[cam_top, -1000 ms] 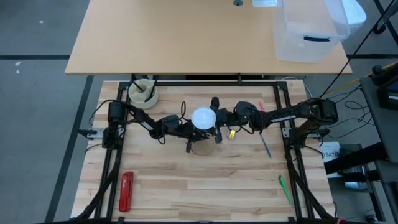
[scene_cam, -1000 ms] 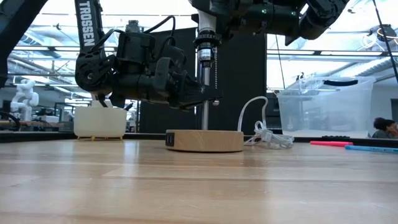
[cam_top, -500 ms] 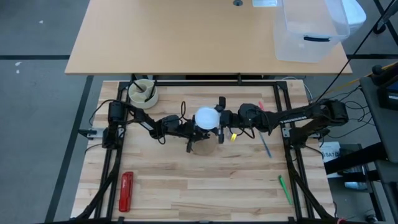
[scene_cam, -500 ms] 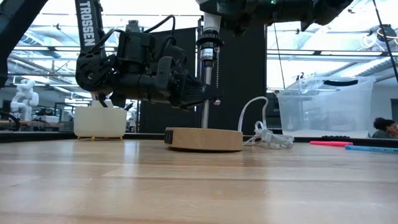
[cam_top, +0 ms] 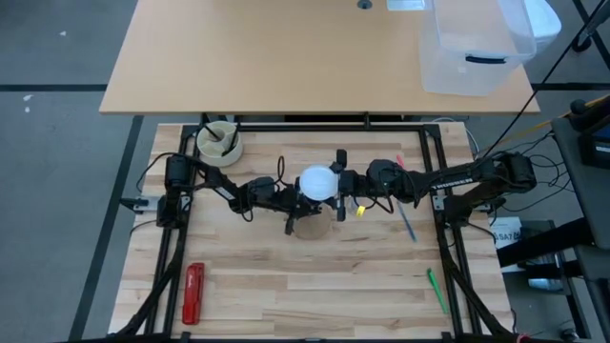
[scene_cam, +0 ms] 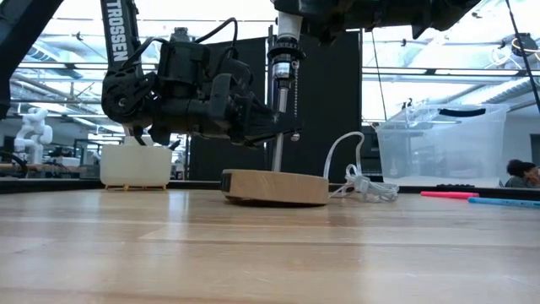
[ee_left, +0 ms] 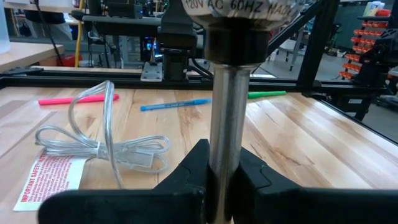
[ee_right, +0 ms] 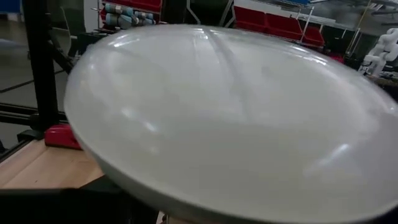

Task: Screw lightbulb
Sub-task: Remove the lightbulb from the desk lamp

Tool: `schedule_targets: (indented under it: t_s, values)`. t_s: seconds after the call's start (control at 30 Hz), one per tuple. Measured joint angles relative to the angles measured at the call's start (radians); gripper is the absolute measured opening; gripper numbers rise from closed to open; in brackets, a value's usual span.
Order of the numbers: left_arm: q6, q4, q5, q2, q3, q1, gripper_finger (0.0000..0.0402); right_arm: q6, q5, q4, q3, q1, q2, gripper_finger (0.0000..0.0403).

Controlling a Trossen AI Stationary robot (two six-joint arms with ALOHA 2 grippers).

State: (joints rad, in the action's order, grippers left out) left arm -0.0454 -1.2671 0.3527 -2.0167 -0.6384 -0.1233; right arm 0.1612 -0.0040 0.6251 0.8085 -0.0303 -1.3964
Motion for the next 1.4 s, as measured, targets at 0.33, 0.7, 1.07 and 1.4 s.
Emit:
schedule_targets:
  t_s: [0.33, 0.7, 1.07, 1.4]
  values:
    - [0.005, 0.000, 0.056, 0.000, 0.000, -0.001, 0.0031, -0.004, -0.027, 0.006, 0.000, 0.000, 0.000, 0.0256]
    - [0.007, 0.002, 0.057, 0.000, 0.002, -0.001, 0.0031, -0.032, -0.024, 0.058, 0.003, 0.000, -0.032, 0.0291]
    - [0.001, 0.000, 0.051, 0.000, 0.002, -0.001, 0.0031, -0.023, -0.023, 0.032, 0.037, 0.000, -0.032, 0.0300]
    - [0.002, 0.002, 0.051, 0.000, 0.001, -0.001, 0.0031, -0.035, -0.023, -0.044, 0.063, 0.002, -0.032, 0.0300]
